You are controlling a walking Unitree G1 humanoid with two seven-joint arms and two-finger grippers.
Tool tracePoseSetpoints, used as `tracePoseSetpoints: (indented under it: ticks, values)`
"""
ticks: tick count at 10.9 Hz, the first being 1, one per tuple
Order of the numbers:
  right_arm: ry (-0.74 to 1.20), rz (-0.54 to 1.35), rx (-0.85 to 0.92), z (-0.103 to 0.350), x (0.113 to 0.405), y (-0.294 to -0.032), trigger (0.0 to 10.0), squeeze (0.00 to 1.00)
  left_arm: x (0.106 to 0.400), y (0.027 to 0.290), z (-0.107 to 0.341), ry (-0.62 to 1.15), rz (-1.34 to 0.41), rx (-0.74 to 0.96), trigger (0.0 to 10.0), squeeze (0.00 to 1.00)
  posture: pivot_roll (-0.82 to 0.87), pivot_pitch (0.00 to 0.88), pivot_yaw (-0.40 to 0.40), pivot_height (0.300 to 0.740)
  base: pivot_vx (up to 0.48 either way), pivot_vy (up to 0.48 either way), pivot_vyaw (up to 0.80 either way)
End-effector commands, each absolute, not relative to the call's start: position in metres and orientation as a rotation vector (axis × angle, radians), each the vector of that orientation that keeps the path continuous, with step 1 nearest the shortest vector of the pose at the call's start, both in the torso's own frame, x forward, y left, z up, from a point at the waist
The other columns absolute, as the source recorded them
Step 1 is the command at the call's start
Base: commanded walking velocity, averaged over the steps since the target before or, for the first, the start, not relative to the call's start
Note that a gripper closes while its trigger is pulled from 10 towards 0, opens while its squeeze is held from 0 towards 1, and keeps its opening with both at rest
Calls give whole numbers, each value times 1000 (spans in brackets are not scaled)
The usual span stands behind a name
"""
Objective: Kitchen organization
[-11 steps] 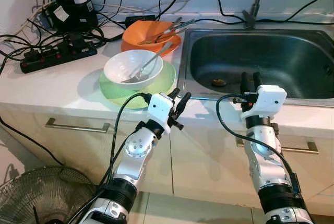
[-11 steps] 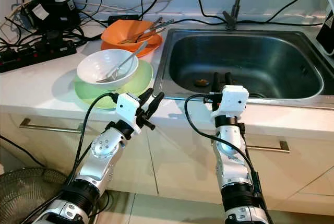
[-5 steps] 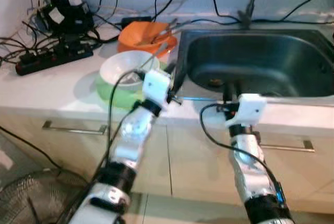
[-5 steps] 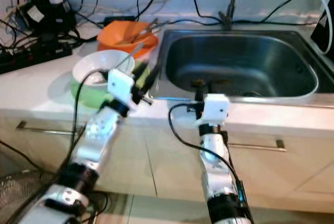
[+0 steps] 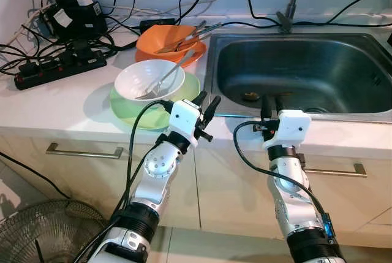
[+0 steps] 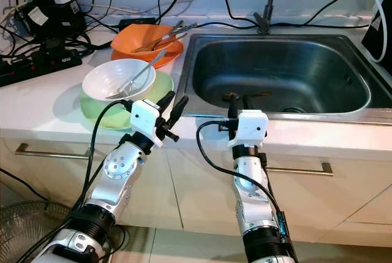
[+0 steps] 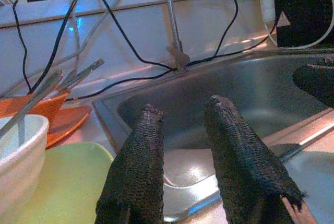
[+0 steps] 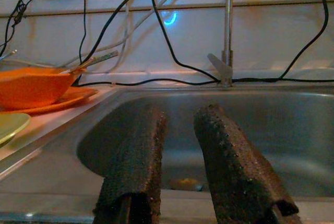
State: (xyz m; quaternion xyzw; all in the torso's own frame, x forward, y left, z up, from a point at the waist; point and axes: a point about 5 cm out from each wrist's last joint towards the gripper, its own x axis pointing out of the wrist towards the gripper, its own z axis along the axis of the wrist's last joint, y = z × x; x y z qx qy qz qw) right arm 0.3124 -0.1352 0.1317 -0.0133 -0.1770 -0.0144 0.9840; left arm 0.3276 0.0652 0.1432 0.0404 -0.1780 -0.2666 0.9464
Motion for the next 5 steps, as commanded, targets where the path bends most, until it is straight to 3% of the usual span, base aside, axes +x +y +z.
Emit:
tracePoseSetpoints:
  ticks: [1, 5]
  values:
    - [-332, -43, -31, 127, 310, -138, 10000, 0, 326, 68, 137, -342, -540, 94, 10000, 0, 9, 51, 104, 740, 0, 0, 0]
    - [-330, -52, -34, 128, 310, -141, 10000, 0, 327, 69, 141, -366, -519, 71, 10000, 0, 9, 52, 102, 740, 0, 0, 0]
